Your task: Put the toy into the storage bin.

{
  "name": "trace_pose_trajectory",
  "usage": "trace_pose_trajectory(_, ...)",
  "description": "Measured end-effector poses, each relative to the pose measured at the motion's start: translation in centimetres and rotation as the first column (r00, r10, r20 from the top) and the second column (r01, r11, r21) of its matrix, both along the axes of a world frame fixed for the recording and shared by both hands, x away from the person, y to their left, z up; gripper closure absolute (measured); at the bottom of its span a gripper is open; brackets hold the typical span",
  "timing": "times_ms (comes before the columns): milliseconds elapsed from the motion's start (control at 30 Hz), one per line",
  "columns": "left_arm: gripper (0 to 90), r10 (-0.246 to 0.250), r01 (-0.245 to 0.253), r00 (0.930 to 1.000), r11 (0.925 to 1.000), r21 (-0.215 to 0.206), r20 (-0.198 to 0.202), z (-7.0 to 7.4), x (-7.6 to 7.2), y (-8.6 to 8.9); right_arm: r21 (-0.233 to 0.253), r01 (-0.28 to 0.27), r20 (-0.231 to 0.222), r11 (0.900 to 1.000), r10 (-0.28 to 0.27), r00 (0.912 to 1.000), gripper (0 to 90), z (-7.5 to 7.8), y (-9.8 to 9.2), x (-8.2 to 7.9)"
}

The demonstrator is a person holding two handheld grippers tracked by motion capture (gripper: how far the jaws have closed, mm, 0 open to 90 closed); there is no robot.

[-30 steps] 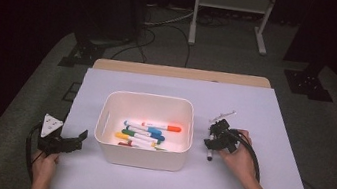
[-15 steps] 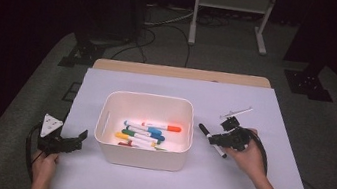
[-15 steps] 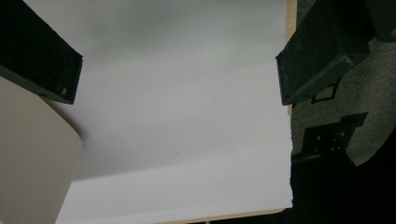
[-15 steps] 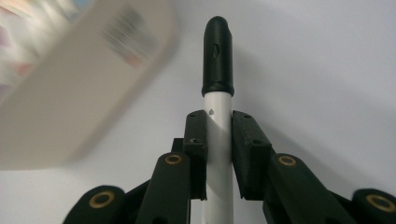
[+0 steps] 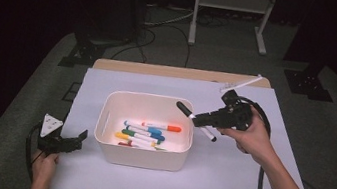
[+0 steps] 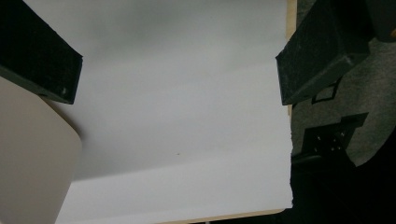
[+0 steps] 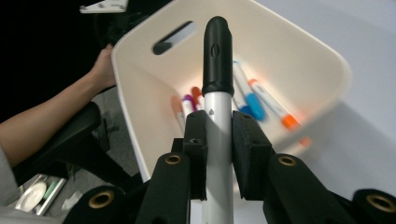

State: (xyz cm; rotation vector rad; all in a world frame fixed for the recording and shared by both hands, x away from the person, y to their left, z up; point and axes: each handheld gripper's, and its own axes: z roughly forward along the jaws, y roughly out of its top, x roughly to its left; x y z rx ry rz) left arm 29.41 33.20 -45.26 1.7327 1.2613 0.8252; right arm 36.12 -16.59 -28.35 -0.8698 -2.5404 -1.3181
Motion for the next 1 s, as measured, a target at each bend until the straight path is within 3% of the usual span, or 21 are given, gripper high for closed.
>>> trace_pose_trajectory(133,0.0,0.000,0.000,1.0000,1.0000,0.000,0.001,0.0,0.0,0.0,-0.016,-0.092,-0.003,0.996,0.092,0.9958,75.9,0.7,3.4,0.2)
trace_pose_trajectory(233,0.0,0.000,0.000,1.0000,1.0000,-0.005,0.003,0.0,0.0,0.0,-0.045,-0.155,-0.009,0.987,0.155,0.9879,75.9,0.4,6.1,0.4)
trace_pose_trajectory(267,0.0,0.000,0.000,1.0000,1.0000,-0.005,0.003,0.0,0.0,0.0,-0.045,-0.155,-0.009,0.987,0.155,0.9879,75.9,0.4,6.1,0.4)
trace_pose_trajectory(300,0.0,-0.001,0.001,1.0000,1.0000,-0.002,0.004,0.0,0.0,0.0,-0.069,-0.180,-0.027,0.981,0.179,0.9835,75.9,-0.1,7.8,0.6)
trace_pose_trajectory(333,0.0,-0.001,0.001,1.0000,1.0000,-0.002,0.004,0.0,0.0,0.0,-0.069,-0.180,-0.027,0.981,0.179,0.9835,75.9,-0.1,7.8,0.6)
trace_pose_trajectory(367,0.0,-0.003,0.003,1.0000,1.0000,-0.003,0.004,0.0,0.0,0.0,-0.092,-0.197,-0.043,0.976,0.194,0.9801,75.9,-0.6,9.1,0.9)
trace_pose_trajectory(533,0.0,-0.005,0.005,1.0000,1.0000,-0.008,0.003,0.0,0.0,0.1,-0.144,-0.234,-0.063,0.961,0.227,0.9718,75.3,-1.9,11.4,1.2)
trace_pose_trajectory(567,0.0,-0.005,0.005,1.0000,1.0000,-0.006,0.000,0.0,0.0,0.1,-0.154,-0.234,-0.067,0.960,0.226,0.9718,73.9,-2.1,11.8,1.2)
trace_pose_trajectory(600,0.0,-0.005,0.005,1.0000,1.0000,-0.007,0.004,0.0,0.0,0.1,-0.159,-0.235,-0.071,0.959,0.226,0.9716,66.3,-2.3,12.1,1.3)
trace_pose_trajectory(633,0.0,-0.006,0.006,1.0000,1.0000,-0.005,0.008,0.0,0.0,0.1,-0.167,-0.240,-0.081,0.956,0.229,0.9701,61.6,-2.6,12.3,1.5)
trace_pose_trajectory(800,0.0,-0.007,0.007,0.9999,0.9999,-0.010,0.009,0.0,-0.1,0.1,-0.181,-0.211,-0.062,0.961,0.203,0.9772,56.4,-2.7,12.1,1.3)
trace_pose_trajectory(1000,0.0,-0.011,0.011,0.9999,0.9999,-0.001,0.007,0.0,-0.1,0.1,-0.134,-0.158,-0.019,0.978,0.157,0.9874,47.8,-1.5,8.6,0.4)
